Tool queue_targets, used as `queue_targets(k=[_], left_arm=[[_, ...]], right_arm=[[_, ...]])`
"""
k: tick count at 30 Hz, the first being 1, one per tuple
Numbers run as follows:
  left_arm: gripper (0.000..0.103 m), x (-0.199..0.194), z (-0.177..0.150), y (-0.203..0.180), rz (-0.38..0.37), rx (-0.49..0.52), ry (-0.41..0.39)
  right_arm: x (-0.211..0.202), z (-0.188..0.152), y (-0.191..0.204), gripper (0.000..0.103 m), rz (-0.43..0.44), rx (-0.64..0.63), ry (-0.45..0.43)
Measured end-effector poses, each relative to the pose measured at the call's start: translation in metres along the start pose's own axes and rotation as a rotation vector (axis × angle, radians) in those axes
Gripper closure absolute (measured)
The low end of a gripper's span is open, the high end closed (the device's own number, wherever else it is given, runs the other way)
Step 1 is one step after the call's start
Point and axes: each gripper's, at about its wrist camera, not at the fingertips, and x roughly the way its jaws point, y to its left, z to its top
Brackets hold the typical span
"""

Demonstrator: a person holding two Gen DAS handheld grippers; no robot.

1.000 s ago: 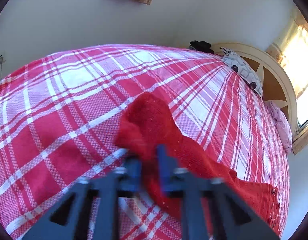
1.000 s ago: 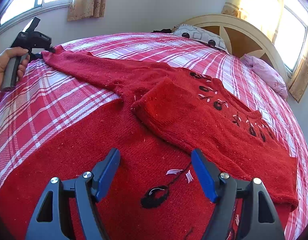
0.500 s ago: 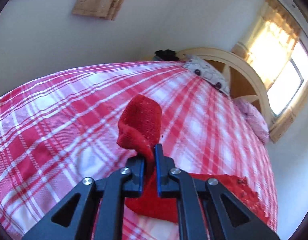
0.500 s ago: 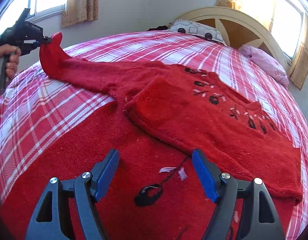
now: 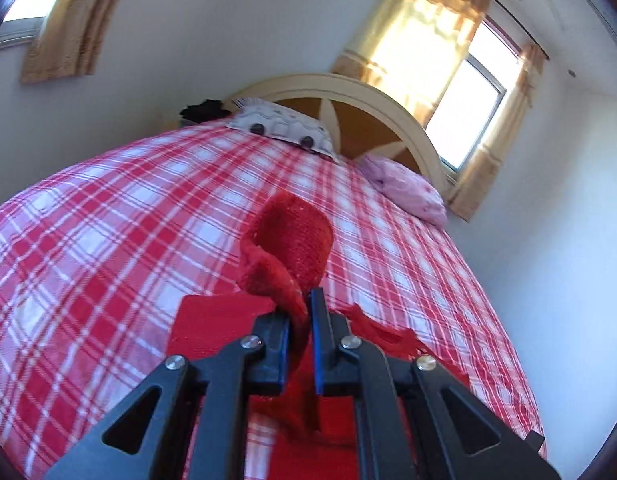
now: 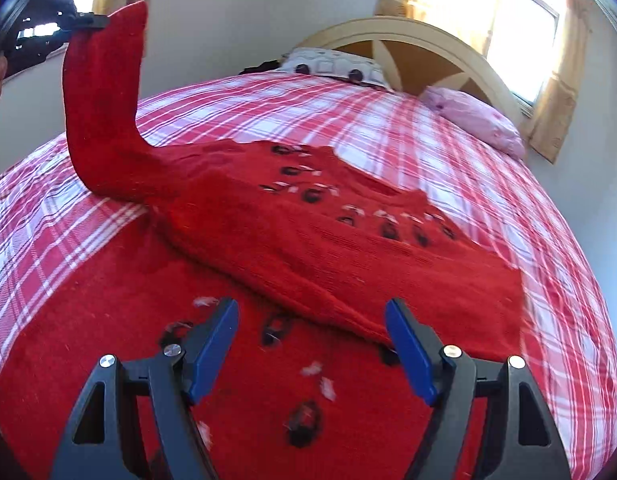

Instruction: Fold small clothes

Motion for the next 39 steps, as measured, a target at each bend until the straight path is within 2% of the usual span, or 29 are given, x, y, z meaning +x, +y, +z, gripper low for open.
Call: queue_targets(k=[12,17,30,33,35,37,39], left_arm=[[0.093,0.056,-0.043,-0.105,-0.1,0.094,0.117],[0.093,0.073,-0.067,-0.14,-0.115,0.164,0.152],[0.092,0.131,-0.139,-0.178,-0.087,0.244,0.299],[0.076,0.133,-0.151,-0.182,-0.088,0.291,0.342],[0.054,0.126,-0.152,-0.182,-0.09,0.323,0.34],[0.043,0.11,-0.151,-0.176,-0.112,0.359,0.316],[0.036,0.094,-0.149,-0.164,-0.1,0.408,0.287]], right_arm=[[-0.019,-0.03,-0.057,0.027,-0.058,0.088,-0.001],[-0.015,-0.038,-0.071,0.027,-0.076,0.095,0.013],[-0.013,-0.063,-0.11,0.027,-0.092,0.176,0.046],[-0.013,-0.067,-0.119,0.027,-0.092,0.211,0.046],[-0.012,-0.068,-0.124,0.027,-0.084,0.237,0.041],[-0.012,-0.07,-0.126,0.027,-0.071,0.251,0.037],[-0.014,-0.071,-0.129,0.027,-0.032,0.275,0.015]])
